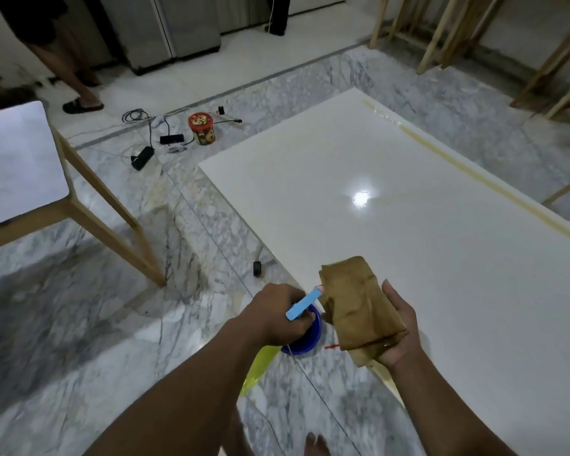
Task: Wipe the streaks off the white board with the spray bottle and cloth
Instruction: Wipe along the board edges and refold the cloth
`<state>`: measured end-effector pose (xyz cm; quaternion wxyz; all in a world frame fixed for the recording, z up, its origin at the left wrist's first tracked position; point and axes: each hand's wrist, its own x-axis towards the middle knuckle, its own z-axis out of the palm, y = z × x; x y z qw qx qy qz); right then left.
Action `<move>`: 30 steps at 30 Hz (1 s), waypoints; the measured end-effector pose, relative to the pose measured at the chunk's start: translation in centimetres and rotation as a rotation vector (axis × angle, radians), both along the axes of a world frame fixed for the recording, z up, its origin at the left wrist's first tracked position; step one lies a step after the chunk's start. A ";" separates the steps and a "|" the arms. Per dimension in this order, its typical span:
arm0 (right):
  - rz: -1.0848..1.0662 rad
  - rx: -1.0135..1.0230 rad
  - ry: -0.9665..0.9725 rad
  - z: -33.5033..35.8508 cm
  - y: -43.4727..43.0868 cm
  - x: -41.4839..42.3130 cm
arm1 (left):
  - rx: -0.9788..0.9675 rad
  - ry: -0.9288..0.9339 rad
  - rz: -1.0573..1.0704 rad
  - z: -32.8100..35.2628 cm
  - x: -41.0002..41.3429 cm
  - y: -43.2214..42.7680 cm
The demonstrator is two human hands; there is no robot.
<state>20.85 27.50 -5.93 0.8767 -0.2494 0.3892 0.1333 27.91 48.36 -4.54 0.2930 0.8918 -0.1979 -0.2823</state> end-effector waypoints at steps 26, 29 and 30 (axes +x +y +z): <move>0.730 -1.673 -0.338 -13.9 4.4 5.0 | -0.036 0.025 -0.031 -4.9 3.9 3.8; 0.710 -1.601 -0.451 -13.4 7.3 2.5 | -0.030 0.023 -0.006 -4.7 4.0 4.0; 0.700 -1.557 -0.460 -12.7 7.6 2.2 | -0.026 0.025 -0.001 -4.6 4.1 4.1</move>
